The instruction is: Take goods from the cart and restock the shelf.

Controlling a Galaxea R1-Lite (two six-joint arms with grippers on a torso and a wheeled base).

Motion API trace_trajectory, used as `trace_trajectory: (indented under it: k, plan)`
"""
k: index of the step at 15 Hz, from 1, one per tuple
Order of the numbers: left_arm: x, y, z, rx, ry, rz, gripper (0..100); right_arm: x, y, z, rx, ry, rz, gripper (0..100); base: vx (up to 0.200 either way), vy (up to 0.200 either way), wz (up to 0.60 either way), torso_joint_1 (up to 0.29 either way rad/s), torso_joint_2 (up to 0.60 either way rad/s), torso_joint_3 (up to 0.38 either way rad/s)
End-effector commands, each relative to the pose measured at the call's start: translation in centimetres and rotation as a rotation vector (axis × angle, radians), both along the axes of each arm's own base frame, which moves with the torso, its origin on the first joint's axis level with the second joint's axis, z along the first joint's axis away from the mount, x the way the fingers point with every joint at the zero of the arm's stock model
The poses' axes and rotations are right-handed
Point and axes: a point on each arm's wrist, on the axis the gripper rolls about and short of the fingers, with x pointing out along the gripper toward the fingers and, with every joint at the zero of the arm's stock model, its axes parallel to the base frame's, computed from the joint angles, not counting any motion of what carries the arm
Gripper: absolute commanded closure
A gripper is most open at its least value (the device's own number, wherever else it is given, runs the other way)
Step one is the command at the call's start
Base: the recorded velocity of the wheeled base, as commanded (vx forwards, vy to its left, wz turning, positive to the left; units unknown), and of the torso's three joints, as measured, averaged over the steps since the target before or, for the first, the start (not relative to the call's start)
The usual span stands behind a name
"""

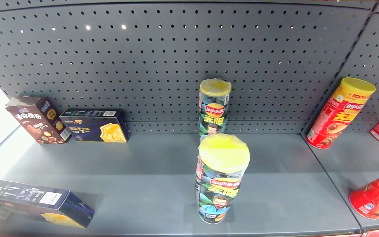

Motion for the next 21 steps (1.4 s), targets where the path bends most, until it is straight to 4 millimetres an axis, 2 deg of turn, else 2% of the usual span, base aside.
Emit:
trace_trajectory:
  k: [1,2,8,10,16,19,21]
  plan:
    - [0.00,0.00,0.00,0.001,0.000,-0.002,0,0.01,0.00,0.01,0.000,0.001,0.001,0,0.000,0.000,0.00,0.000,0.00,0.000]
    - [0.01,0.00,0.00,0.003,0.002,-0.002,0,0.01,0.00,0.01,0.001,0.001,0.001,0,-0.200,0.000,0.00,0.007,0.01,-0.002]
    - [0.01,0.00,0.00,0.001,0.002,-0.002,0,0.01,0.00,0.01,0.001,0.001,0.001,0,0.000,0.000,0.00,0.000,0.00,0.000]
    - [0.00,0.00,0.00,0.001,0.000,-0.002,0,0.01,0.00,0.01,0.001,0.001,-0.001,0,-0.200,0.000,0.00,0.007,0.00,0.000]
    - [0.00,-0.01,0.00,0.003,0.000,-0.003,0,0.01,0.00,0.01,0.001,0.001,0.001,0,0.000,0.000,0.00,0.000,0.00,0.000]
    - [0.00,-0.01,0.00,0.001,0.000,-0.003,0,0.01,0.00,0.01,0.001,0.001,-0.001,0,-0.200,0.000,0.00,0.014,0.01,-0.004]
    - [0.00,-0.01,0.00,0.001,0.000,-0.003,0,0.01,0.00,0.01,0.001,0.001,0.001,0,0.000,0.000,0.00,0.000,0.00,0.000]
